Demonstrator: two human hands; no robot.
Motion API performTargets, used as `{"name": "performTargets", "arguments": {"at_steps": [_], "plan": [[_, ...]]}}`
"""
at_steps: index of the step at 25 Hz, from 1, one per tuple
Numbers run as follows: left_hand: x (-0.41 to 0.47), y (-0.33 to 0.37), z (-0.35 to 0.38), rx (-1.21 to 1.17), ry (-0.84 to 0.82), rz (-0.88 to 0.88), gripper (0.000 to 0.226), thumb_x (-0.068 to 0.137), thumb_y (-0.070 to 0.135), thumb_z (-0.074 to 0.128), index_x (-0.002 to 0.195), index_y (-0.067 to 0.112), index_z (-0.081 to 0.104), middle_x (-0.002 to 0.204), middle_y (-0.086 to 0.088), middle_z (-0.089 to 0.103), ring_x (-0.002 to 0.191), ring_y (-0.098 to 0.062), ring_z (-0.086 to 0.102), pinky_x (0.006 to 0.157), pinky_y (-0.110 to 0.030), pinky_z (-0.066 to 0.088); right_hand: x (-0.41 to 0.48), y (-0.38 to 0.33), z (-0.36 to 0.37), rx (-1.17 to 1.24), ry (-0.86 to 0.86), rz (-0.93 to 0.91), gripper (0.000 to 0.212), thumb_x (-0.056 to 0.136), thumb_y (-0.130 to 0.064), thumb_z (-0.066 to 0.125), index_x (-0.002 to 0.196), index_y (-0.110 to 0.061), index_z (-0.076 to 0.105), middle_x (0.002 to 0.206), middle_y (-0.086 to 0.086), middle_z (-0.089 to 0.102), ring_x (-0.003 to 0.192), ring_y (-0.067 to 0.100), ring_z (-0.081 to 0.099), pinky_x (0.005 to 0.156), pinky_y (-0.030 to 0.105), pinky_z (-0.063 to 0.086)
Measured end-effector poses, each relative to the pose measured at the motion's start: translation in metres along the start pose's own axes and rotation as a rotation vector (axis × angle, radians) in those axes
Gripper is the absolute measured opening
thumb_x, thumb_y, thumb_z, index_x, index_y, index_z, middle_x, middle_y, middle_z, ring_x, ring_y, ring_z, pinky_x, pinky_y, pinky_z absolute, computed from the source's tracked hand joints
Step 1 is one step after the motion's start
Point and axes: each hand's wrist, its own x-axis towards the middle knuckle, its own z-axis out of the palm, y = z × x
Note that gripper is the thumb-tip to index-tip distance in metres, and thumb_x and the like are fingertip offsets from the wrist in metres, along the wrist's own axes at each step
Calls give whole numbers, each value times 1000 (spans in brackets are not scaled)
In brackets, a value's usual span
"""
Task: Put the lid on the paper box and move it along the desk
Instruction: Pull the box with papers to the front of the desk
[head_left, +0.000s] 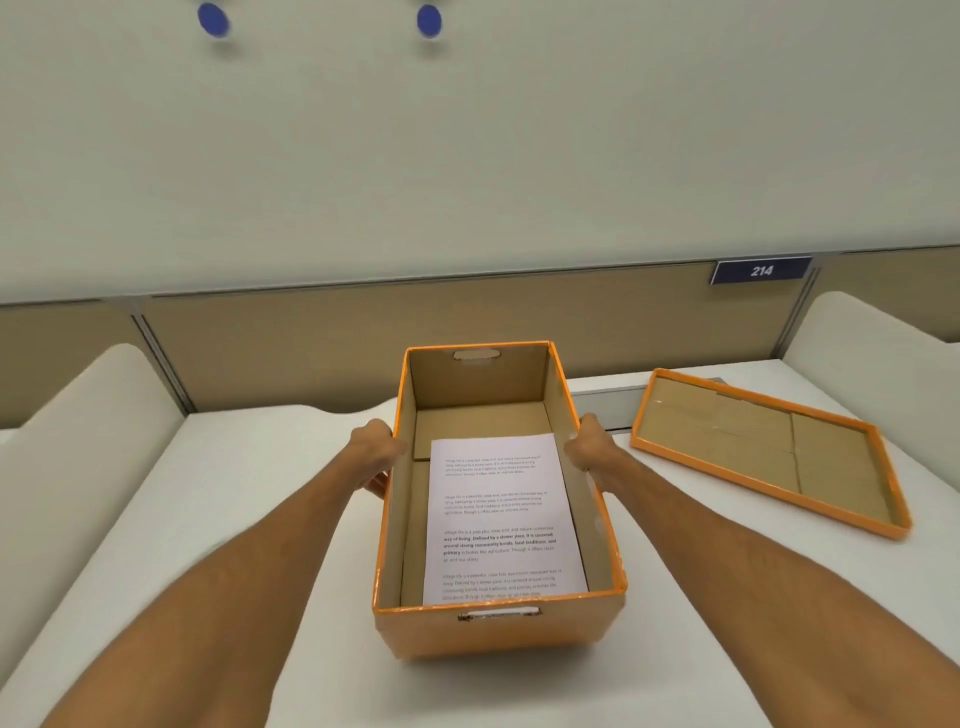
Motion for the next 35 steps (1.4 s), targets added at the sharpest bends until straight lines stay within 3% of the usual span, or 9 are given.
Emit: {"name": "performTargets", "arguments": {"at_steps": [5, 8, 11, 17, 20, 23, 27, 31, 35], "plan": [[-36, 24, 53, -34, 46, -24, 17, 97, 13, 49, 108, 0, 50, 75, -8, 54, 56, -23, 58, 45, -32, 51, 0, 48, -34, 13, -25, -53, 31, 95, -3, 43, 126, -4, 42, 103, 13, 48, 91, 25, 48, 53, 26, 36], [-55, 30, 72, -17, 64, -48, 15, 97, 12, 49, 107, 1, 49, 78, -10, 55, 55, -22, 58, 50, -34, 53, -8, 66, -46, 57, -84, -61, 26, 92, -2, 44, 114, -15, 43, 95, 12, 48, 83, 23, 48, 58, 30, 38], [-67, 33, 84, 15, 75, -57, 20, 97, 13, 49, 111, -2, 51, 86, -13, 59, 55, -23, 59, 48, -32, 52, -15, 80, -55, 54, -100, -56, 19, 91, -1, 44, 106, -13, 44, 94, 13, 49, 84, 23, 48, 56, 29, 38], [-75, 29, 101, 57, 92, -79, 28, 98, 10, 49, 123, -3, 51, 101, -17, 59, 71, -30, 64, 54, -36, 54, -18, 98, -55, 62, -106, -50, 29, 93, -3, 49, 122, -1, 48, 104, 16, 52, 97, 27, 54, 76, 35, 45], [-79, 23, 106, 75, 76, -84, 28, 98, 10, 48, 123, -2, 50, 100, -16, 57, 70, -28, 62, 57, -36, 54, -19, 102, -50, 44, -108, -32, 19, 93, -2, 47, 112, -6, 50, 99, 15, 50, 91, 26, 50, 67, 33, 43], [-79, 22, 109, 63, 65, -71, 27, 99, 10, 46, 123, -2, 50, 99, -16, 57, 72, -27, 61, 60, -36, 54, -19, 106, -49, 69, -108, -19, 23, 90, -2, 46, 113, -4, 50, 105, 16, 55, 95, 28, 54, 63, 32, 43], [-74, 19, 113, 53, 77, -72, 27, 99, 10, 46, 123, -2, 49, 110, -19, 60, 81, -29, 61, 65, -37, 54, -22, 109, -49, 122, -139, -3, 42, 89, -10, 54, 130, -4, 46, 123, 18, 59, 111, 32, 59, 85, 42, 52], [-68, 26, 114, 200, 110, -32, 46, 100, 20, 44, 140, 1, 35, 140, -19, 47, 120, -36, 54, 94, -40, 49, -37, 105, -56, -25, -65, -72, 59, 95, -36, 53, 143, -6, 36, 139, 14, 50, 126, 34, 49, 95, 42, 46], [-62, 56, 117, 485, 284, 211, 68, 98, 33, 45, 154, 16, 11, 160, -13, 18, 146, -34, 21, 115, -57, 18, -49, 103, -75, -268, 135, -205, 68, 96, -57, 32, 143, -10, 38, 145, 16, 46, 131, 36, 46, 99, 49, 43]]}}
